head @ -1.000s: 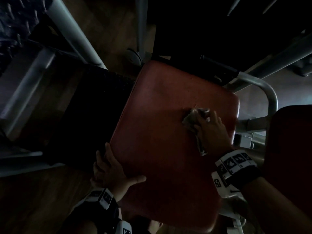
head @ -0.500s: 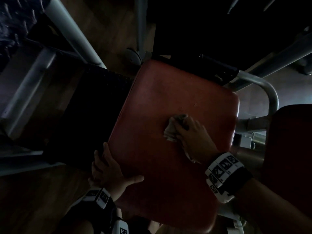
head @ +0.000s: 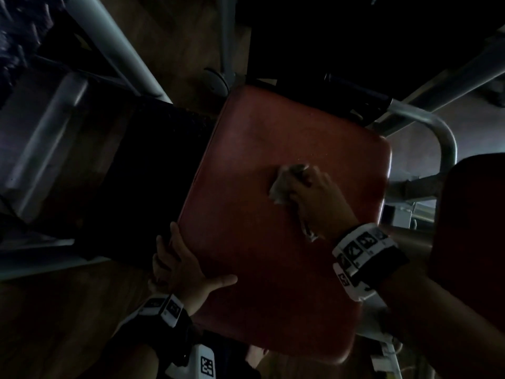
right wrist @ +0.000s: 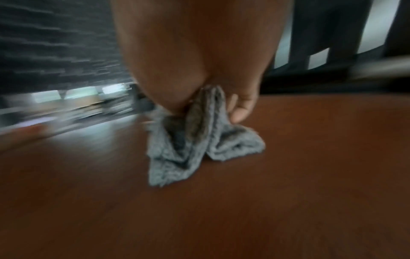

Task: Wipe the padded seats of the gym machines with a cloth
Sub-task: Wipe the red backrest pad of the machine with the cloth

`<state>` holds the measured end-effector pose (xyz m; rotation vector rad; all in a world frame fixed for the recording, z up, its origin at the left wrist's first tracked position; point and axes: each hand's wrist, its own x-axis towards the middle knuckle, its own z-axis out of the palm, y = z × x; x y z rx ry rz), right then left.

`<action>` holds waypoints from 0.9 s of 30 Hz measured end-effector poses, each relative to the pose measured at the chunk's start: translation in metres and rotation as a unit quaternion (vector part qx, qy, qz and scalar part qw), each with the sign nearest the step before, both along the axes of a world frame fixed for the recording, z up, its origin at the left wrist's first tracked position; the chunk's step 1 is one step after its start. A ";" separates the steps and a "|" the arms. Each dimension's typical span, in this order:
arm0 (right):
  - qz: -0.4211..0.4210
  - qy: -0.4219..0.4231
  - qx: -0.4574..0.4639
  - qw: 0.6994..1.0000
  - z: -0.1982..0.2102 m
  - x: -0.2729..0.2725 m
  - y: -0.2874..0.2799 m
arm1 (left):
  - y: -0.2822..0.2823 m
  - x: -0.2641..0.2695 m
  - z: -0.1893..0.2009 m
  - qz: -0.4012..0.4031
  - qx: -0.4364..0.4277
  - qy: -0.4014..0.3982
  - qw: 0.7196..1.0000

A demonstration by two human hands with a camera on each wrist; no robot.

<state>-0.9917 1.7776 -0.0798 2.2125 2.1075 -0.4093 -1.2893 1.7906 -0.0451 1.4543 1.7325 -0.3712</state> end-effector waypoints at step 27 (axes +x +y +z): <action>-0.136 0.011 0.020 0.990 0.017 -0.043 -0.009 | -0.001 -0.002 -0.002 -0.010 0.001 -0.001 1.000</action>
